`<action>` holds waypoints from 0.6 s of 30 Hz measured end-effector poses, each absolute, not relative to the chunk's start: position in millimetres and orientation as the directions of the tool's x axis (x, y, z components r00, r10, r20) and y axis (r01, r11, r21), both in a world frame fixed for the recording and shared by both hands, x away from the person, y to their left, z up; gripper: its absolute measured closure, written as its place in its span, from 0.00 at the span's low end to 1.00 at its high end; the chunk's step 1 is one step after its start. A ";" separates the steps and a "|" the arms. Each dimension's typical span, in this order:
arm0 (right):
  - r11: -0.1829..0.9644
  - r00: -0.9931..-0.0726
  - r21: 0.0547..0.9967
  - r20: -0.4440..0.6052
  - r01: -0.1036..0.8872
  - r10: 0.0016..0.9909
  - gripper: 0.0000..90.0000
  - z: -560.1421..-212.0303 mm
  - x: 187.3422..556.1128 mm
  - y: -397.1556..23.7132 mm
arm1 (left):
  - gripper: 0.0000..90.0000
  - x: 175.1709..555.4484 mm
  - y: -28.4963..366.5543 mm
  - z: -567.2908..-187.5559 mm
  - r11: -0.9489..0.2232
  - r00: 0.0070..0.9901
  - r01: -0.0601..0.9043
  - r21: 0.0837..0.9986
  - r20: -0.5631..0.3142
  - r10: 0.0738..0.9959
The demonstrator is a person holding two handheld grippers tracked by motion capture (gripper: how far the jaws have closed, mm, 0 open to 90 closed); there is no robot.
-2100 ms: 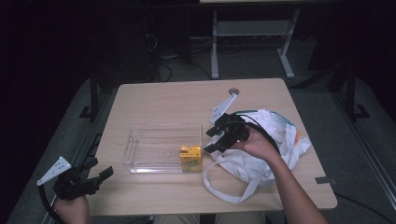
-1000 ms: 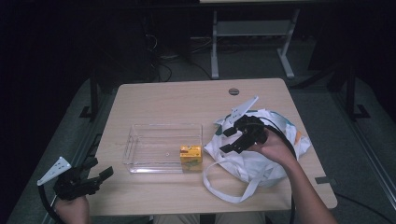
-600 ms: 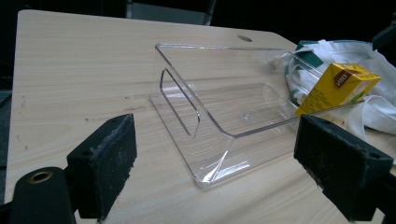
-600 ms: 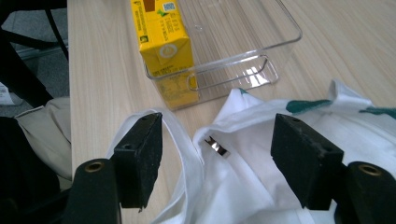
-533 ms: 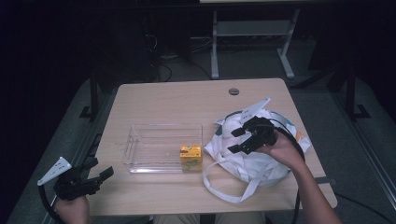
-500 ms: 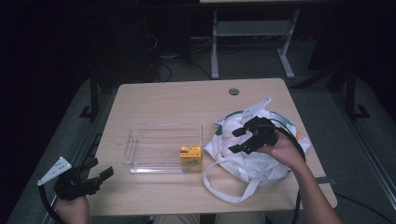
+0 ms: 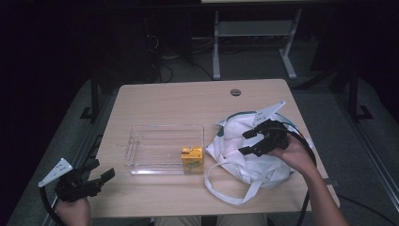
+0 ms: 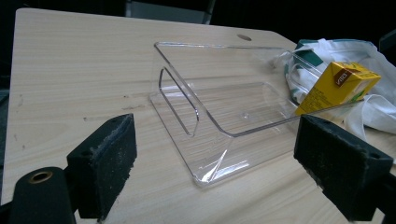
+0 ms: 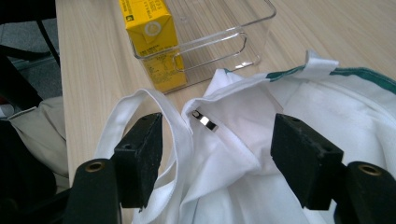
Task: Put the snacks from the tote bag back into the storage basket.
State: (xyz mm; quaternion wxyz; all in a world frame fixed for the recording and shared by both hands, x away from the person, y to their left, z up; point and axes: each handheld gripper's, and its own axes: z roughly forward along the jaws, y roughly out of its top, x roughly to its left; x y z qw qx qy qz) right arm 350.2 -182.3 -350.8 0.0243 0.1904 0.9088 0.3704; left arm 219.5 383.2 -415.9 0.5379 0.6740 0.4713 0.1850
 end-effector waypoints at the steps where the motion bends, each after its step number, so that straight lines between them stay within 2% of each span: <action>1: 0.653 -0.925 0.681 0.098 0.331 0.367 0.37 -351.3 349.7 -183.6 | 0.14 219.4 383.0 -415.9 0.023 0.488 0.436 0.899 -0.258 0.834; 18: 0.603 -0.893 0.696 0.125 0.390 0.433 0.38 -362.2 334.1 -221.5 | 0.14 219.0 382.5 -416.2 0.025 0.486 0.436 0.900 -0.259 0.835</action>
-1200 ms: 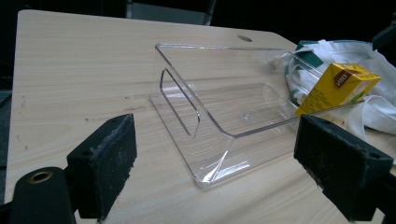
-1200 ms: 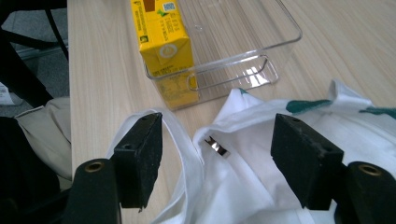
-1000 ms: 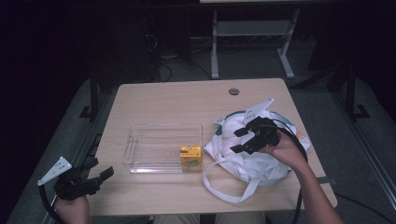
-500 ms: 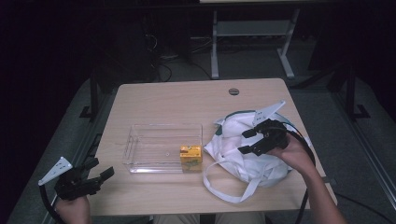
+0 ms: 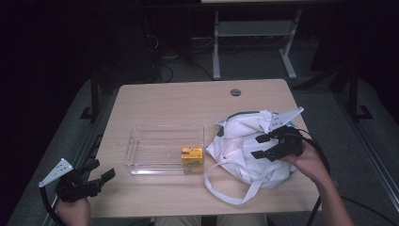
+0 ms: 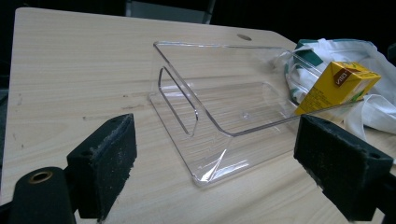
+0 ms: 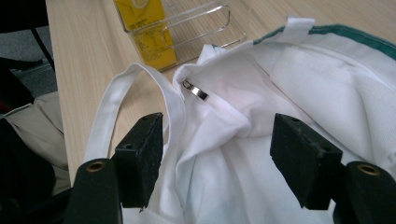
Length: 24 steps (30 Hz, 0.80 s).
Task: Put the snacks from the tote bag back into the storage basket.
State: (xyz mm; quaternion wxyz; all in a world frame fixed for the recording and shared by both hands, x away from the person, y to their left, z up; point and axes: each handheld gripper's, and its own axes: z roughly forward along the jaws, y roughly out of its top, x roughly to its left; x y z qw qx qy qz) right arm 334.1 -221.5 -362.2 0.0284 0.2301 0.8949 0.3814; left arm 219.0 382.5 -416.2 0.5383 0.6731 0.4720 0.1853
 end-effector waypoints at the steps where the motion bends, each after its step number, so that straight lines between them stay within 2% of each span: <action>1: 0.599 -0.891 0.698 0.125 0.392 0.437 0.38 -363.1 333.0 -224.5 | 0.14 219.0 382.4 -416.2 0.024 0.487 0.436 0.900 -0.258 0.835; 24: 0.505 -0.831 0.748 0.113 0.432 0.544 0.38 -376.4 305.2 -273.9 | 0.14 218.8 375.6 -415.1 0.000 0.500 0.438 0.899 -0.244 0.831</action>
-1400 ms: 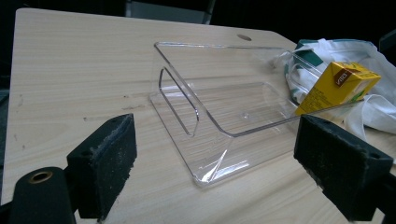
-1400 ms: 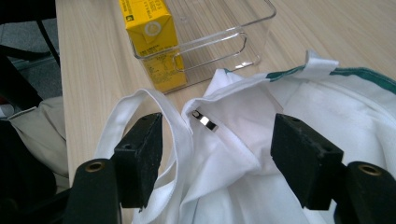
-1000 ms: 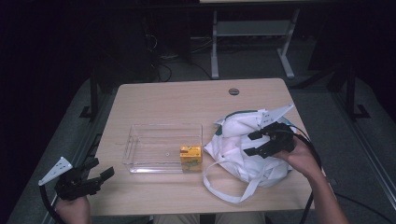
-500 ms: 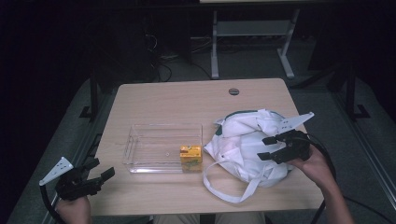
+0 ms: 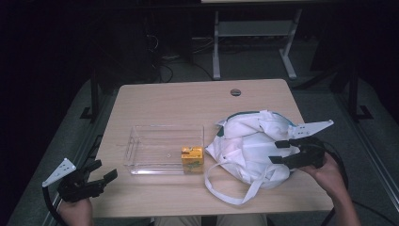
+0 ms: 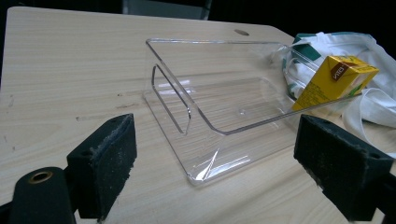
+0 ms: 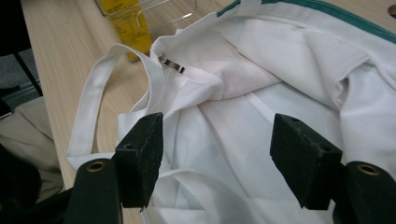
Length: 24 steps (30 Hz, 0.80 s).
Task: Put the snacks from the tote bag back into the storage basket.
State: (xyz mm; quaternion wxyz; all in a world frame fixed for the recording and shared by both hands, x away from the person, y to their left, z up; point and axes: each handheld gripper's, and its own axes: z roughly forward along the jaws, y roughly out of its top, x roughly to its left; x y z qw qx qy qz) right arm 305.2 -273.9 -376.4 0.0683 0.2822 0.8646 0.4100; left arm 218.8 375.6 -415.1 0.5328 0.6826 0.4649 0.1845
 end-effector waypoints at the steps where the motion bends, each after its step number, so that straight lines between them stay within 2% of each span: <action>1: 0.499 -0.829 0.751 0.115 0.433 0.547 0.38 -376.7 304.0 -275.5 | 0.14 218.7 375.5 -415.0 -0.001 0.500 0.439 0.899 -0.243 0.831; 24: 0.421 -0.769 0.787 0.101 0.450 0.631 0.37 -396.2 272.3 -301.2 | 0.14 219.2 371.1 -415.0 -0.031 0.514 0.442 0.896 -0.225 0.828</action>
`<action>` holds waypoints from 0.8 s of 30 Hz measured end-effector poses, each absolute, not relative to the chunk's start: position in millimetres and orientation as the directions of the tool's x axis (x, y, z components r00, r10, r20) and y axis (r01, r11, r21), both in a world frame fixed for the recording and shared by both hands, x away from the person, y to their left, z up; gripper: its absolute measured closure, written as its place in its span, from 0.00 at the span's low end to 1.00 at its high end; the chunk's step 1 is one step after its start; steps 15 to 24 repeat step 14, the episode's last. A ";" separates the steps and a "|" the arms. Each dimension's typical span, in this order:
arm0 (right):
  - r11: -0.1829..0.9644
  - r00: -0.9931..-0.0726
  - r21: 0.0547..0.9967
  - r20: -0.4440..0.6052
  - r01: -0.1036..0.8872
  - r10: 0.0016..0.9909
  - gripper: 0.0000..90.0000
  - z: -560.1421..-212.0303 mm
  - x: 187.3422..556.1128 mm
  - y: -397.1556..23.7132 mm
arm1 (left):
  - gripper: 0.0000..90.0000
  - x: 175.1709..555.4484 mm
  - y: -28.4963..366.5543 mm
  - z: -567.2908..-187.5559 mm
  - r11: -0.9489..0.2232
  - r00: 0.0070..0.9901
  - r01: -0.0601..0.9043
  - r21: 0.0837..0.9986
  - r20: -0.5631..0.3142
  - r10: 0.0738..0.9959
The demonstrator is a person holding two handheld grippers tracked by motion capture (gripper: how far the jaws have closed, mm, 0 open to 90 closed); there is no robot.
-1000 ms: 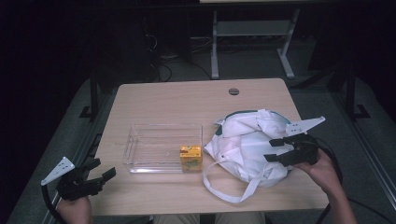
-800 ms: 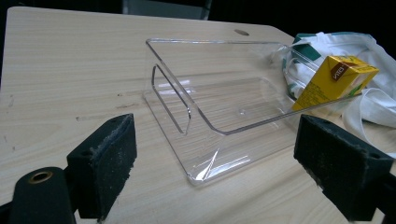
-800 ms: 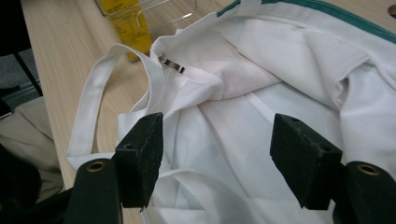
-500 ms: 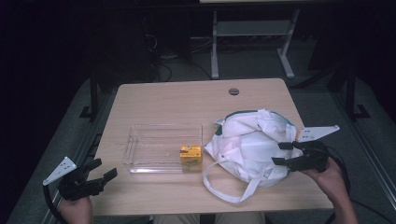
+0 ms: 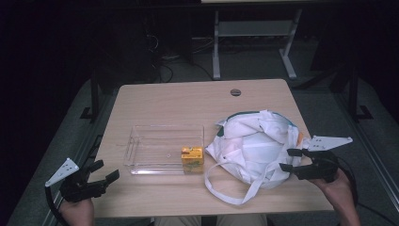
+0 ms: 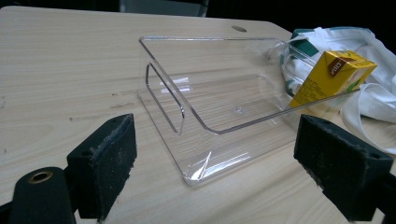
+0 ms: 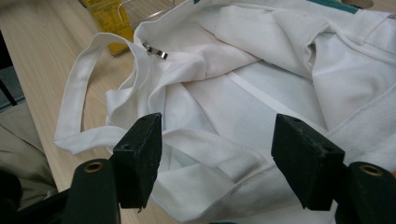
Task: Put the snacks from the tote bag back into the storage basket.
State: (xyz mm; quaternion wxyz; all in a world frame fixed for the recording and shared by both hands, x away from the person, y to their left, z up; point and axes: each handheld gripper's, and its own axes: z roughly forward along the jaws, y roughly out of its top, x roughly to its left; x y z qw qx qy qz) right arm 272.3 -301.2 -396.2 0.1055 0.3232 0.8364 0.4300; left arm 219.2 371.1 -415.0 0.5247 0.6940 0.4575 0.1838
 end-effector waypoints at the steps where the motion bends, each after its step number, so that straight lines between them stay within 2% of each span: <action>1: 0.422 -0.767 0.786 0.100 0.451 0.634 0.36 -397.0 271.4 -301.7 | 0.14 219.2 371.0 -415.0 -0.033 0.514 0.442 0.896 -0.223 0.829; 24: 0.401 -0.743 0.804 0.075 0.440 0.665 0.34 -402.1 257.4 -301.5 | 0.14 221.1 368.7 -414.8 -0.052 0.524 0.442 0.896 -0.210 0.825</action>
